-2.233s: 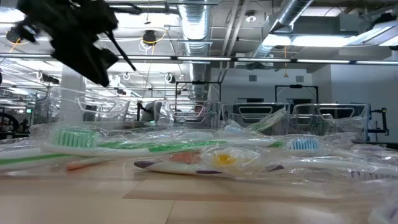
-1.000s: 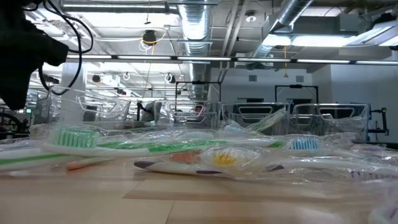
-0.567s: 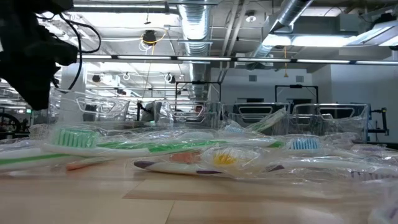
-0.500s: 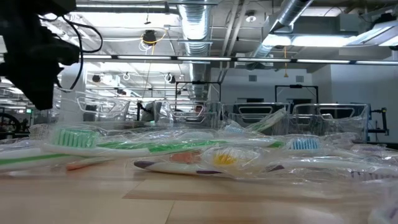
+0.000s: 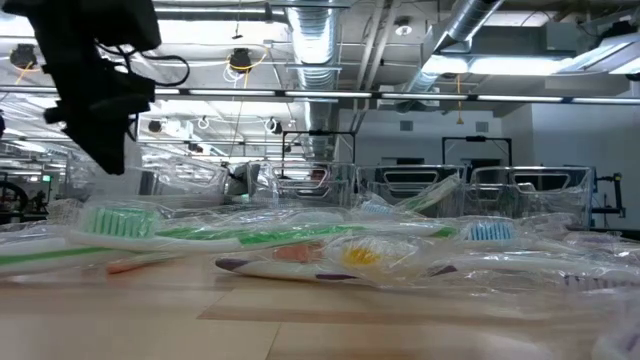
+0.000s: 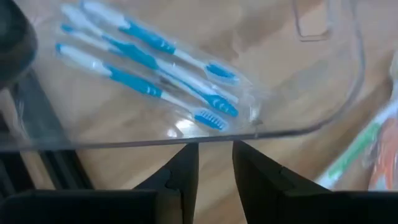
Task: Pick & Place Toothbrushes
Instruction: Adjust the left transparent bin, then put the green toothbrush into the middle right transparent bin
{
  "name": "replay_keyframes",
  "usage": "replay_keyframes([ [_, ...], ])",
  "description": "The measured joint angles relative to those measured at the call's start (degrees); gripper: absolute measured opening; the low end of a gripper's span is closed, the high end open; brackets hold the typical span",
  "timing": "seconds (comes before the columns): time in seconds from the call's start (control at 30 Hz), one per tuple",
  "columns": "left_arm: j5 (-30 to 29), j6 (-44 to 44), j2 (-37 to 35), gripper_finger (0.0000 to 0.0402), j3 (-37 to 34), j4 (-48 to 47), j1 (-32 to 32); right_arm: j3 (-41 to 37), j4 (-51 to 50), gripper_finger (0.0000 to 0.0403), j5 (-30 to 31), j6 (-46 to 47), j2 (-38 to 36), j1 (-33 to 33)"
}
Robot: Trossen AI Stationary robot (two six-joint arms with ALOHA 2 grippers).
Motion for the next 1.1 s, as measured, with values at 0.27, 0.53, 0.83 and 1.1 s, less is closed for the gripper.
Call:
replay_keyframes([
  [0.27,-0.10,12.72,0.00,0.0092,0.00,11.92,6.57,0.00,0.00,0.0150,0.01,0.00,0.00,0.00],
  [0.53,8.46,15.94,0.00,0.0092,0.00,12.39,7.55,0.00,-0.16,0.0150,0.01,0.00,0.00,0.00],
  [0.83,11.67,15.99,0.00,0.0092,0.00,12.35,2.02,0.00,-0.14,0.0150,0.01,0.00,0.00,0.02],
  [1.1,11.54,15.97,0.00,0.0092,0.00,12.60,-1.50,0.00,-0.14,0.0150,0.01,-0.02,0.00,0.07],
])
